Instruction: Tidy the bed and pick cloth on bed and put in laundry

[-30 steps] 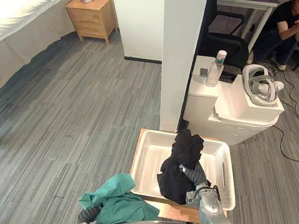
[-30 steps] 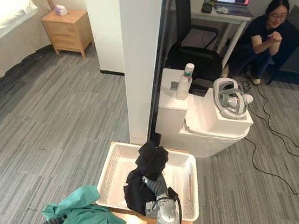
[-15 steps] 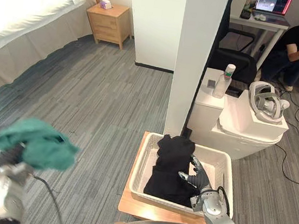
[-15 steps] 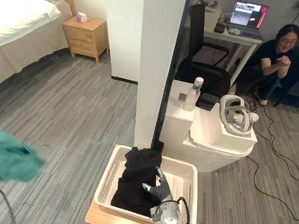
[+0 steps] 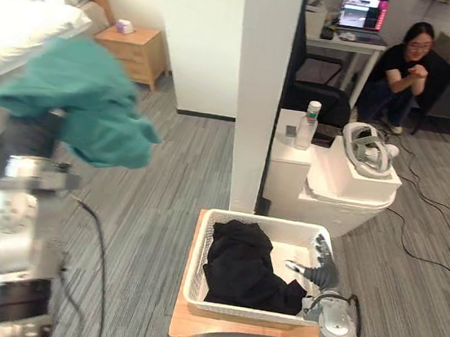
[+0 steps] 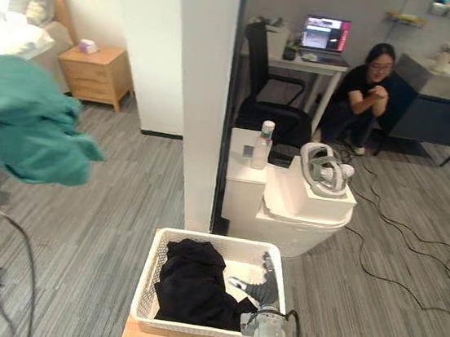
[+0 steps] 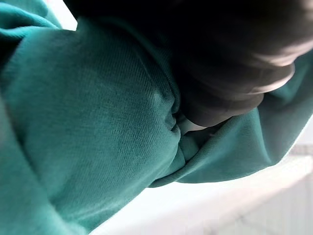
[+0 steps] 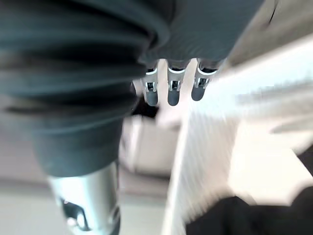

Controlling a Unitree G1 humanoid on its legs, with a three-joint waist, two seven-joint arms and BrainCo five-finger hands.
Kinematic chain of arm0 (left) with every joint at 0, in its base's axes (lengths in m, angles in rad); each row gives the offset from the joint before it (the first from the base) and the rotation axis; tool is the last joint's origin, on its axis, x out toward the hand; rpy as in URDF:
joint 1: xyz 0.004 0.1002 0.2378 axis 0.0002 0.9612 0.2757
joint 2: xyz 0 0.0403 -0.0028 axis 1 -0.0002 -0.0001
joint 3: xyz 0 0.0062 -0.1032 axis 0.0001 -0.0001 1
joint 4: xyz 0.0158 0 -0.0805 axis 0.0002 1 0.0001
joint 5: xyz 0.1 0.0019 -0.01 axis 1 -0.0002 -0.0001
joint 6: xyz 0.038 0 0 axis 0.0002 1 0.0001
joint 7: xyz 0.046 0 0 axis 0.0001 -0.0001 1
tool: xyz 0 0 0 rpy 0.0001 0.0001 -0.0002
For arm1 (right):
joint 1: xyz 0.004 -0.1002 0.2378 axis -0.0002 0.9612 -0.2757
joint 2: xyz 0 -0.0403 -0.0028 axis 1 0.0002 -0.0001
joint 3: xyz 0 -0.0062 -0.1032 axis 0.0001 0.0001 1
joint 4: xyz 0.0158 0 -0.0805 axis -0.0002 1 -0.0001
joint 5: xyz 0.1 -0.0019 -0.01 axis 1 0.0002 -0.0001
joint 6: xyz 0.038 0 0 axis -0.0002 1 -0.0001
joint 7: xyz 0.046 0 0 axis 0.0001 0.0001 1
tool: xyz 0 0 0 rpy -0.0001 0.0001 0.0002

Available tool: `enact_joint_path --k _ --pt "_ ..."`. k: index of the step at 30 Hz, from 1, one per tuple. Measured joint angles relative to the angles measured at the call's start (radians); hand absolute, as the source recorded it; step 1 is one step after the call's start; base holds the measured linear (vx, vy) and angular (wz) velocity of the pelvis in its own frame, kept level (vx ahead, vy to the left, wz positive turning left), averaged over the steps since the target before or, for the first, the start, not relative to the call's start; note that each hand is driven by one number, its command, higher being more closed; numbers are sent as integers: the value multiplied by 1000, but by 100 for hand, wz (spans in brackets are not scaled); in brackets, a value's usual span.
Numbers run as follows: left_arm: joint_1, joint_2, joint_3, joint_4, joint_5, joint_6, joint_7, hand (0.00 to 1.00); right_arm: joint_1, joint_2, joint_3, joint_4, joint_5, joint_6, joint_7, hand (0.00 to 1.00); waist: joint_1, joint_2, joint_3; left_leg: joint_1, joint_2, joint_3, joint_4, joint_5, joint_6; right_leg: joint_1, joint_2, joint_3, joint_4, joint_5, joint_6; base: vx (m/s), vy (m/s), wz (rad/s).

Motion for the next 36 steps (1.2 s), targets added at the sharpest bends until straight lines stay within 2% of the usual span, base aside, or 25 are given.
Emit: enact_joint_path --k 2,5,7,9,12,14,15,17,20,24,30,33,34,36 --pt "0 -17 -65 -1 97 -13 -2 100 35 27 -69 -4 22 -22 -14 0 -14 -3 0 4 6 18 11 -7 -2 -3 5 13 2 -2 -3 -29 -52 -27" --pt "-6 -31 -117 -1 154 -23 -35 100 83 33 -158 0 34 -42 -28 0 -36 6 3 19 9 49 14 -15 -6 -10 12 47 9 -3 -4 -33 -45 -30" --pt "-19 -43 -133 -1 155 -27 -50 100 99 38 -189 13 35 -44 -35 0 -43 5 4 19 12 63 23 -22 -6 -15 13 61 11 -3 -4 -45 -32 -29" --pt "-65 -52 -192 3 142 -27 -95 100 124 70 -258 80 41 -47 -41 0 -55 8 9 21 19 89 34 -29 -11 -30 22 91 23 -4 -6 -57 -51 -31" --pt "-104 -81 -224 29 125 -26 -113 100 139 80 -297 154 77 -51 -30 0 -58 10 12 20 22 111 35 -29 -12 -48 28 112 36 -5 -8 -51 -49 -26" --pt "-129 -119 -245 78 134 0 -107 100 149 104 -344 214 90 -60 -10 0 -68 12 17 26 25 122 36 -30 -13 -50 32 121 41 -5 -8 -61 -43 -18" --pt "-130 -129 -262 117 184 23 -78 100 155 109 -353 255 93 -73 13 0 -80 13 24 37 26 137 34 -32 -16 -50 37 141 43 -8 -12 -71 -38 -25" --pt "-136 -129 -284 192 238 53 -53 100 157 111 -358 304 94 -78 39 0 -85 16 26 45 24 150 27 -32 -17 -51 37 145 44 -9 -13 -55 -21 -23" --pt "-149 -129 -331 352 317 125 -12 100 164 114 -375 404 94 -90 82 0 -100 16 33 50 20 165 16 -33 -20 -58 40 162 44 -10 -13 -65 -15 -16" --pt "-159 -138 -356 502 325 207 -5 100 166 115 -377 481 107 -97 133 0 -110 15 34 31 12 199 6 -28 -22 -108 45 192 64 -10 -13 -38 -6 -24" --pt "-140 -201 -406 708 345 280 -6 100 163 160 -416 579 115 -91 178 0 -115 3 56 19 10 231 6 -27 -21 -139 51 209 72 -10 -13 -8 -10 -15" --pt "-92 -221 -465 766 391 302 -2 100 155 171 -440 584 119 -105 188 0 -138 7 66 19 11 263 12 -27 -21 -154 55 223 81 -10 -13 -20 -15 -21" --pt "-78 -238 -470 794 401 303 1 0 153 172 -442 586 118 -114 192 0 -144 9 69 19 13 271 22 -29 -24 -156 56 229 81 -10 -13 -19 -32 -20" --pt "-70 -248 -496 824 407 319 3 0 152 172 -447 589 118 -121 194 0 -155 11 72 17 20 280 37 -32 -28 -157 57 232 84 -10 -13 -28 -46 -9"
